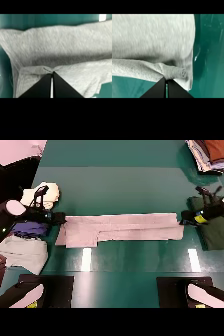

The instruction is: Fold the shirts.

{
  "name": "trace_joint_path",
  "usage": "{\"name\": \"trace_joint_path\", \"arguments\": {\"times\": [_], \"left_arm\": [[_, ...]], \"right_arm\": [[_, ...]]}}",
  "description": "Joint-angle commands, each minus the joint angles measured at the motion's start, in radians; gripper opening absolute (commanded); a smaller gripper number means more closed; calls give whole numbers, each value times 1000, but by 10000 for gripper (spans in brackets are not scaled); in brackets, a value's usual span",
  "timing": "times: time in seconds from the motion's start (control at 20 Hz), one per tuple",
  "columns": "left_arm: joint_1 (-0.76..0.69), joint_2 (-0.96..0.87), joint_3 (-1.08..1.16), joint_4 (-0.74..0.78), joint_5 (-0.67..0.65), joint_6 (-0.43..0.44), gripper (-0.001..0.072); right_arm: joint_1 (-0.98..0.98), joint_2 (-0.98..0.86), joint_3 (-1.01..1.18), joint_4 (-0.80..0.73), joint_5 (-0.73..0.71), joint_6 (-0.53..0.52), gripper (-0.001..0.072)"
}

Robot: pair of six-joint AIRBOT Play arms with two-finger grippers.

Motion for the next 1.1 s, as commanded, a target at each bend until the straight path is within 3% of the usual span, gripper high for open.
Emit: {"name": "trace_joint_path", "arguments": {"times": [0.0,0.05,0.1,0.15,0.2,0.25,0.5,0.55,0.6,0.65,0.85,1.0,1.05], "left_arm": [[0,-84,39,-3,85,5,23],[0,-84,39,-7,85,5,24],[0,-84,39,-10,83,5,26],[0,-84,39,-18,76,5,144],[0,-84,40,-32,66,5,378],[0,-84,45,-36,44,5,507],[0,-84,89,-54,-87,6,495],[0,-84,89,-80,-84,6,296],[0,-84,89,-100,-72,6,28],[0,-84,89,-127,-54,6,22],[-8,-84,89,-263,6,6,23],[-117,-87,89,-268,90,-18,22],[-165,-92,89,-268,135,-24,22]], "right_arm": [[19,-156,132,38,-23,2,17],[19,-183,160,44,-23,2,18],[15,-208,185,62,-20,-2,82],[4,-229,209,81,-18,-11,300],[-10,-241,225,118,-2,-38,355],[-29,-244,232,163,26,-77,355],[-197,-169,97,192,69,-181,374],[-243,-163,51,193,70,-198,445],[-283,-165,12,213,67,-215,567],[-321,-177,-29,252,66,-247,604],[-362,-264,-129,430,65,-362,601],[-301,-324,-135,487,31,-388,592],[-273,-332,-135,497,12,-392,516]]}}
